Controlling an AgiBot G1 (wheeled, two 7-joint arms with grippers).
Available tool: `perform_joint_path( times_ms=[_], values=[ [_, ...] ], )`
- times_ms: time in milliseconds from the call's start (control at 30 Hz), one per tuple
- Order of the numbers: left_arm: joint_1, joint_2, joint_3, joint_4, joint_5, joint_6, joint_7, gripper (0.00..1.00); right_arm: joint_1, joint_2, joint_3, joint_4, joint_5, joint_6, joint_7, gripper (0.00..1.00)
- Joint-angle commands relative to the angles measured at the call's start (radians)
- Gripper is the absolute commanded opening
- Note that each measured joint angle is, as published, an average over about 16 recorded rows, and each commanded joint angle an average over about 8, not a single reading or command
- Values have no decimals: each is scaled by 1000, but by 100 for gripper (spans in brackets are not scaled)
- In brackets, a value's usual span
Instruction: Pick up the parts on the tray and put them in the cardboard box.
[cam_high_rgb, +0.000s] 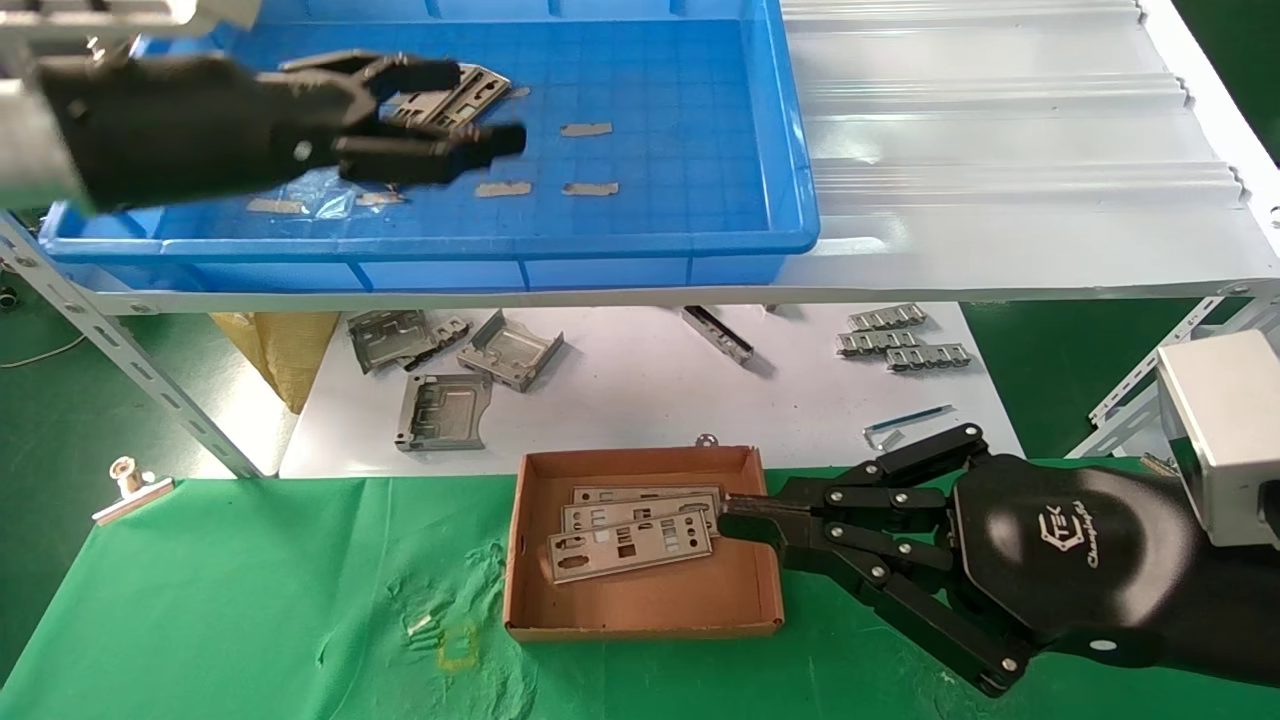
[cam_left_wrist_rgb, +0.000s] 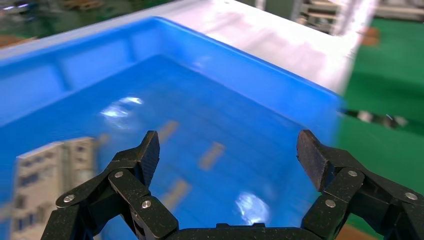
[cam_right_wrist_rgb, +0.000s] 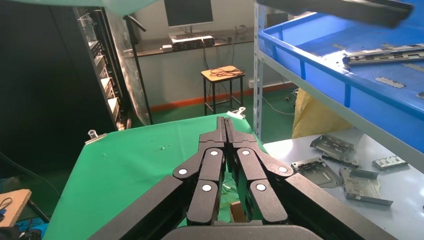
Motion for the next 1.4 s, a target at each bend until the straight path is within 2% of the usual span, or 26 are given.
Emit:
perform_joint_path(
  times_ms=[33,267,333,533,600,667,700,867,933,967,1400],
  values=[
    [-51,48,14,99,30,-35,2,100,0,0,0,0,0,0,0,0],
    [-138,154,39,320,91,-223,43,100,0,0,0,0,0,0,0,0],
    [-151,174,45,354,104,-267,55,100,0,0,0,0,0,0,0,6],
    [-172,204,57,424,125,-317,67,100,0,0,0,0,0,0,0,81],
    [-175,207,59,442,128,-310,63,100,0,0,0,0,0,0,0,99],
    [-177,207,61,457,130,-300,58,92,0,0,0,0,0,0,0,100],
    [-177,207,61,463,130,-294,56,83,0,0,0,0,0,0,0,100],
    [-175,203,57,481,124,-290,61,21,0,0,0,0,0,0,0,100],
    [-173,202,54,484,120,-304,69,4,0,0,0,0,0,0,0,100],
    [-171,203,53,485,119,-314,74,0,0,0,0,0,0,0,0,100],
    [-157,208,37,493,97,-394,121,0,0,0,0,0,0,0,0,100]
  ],
)
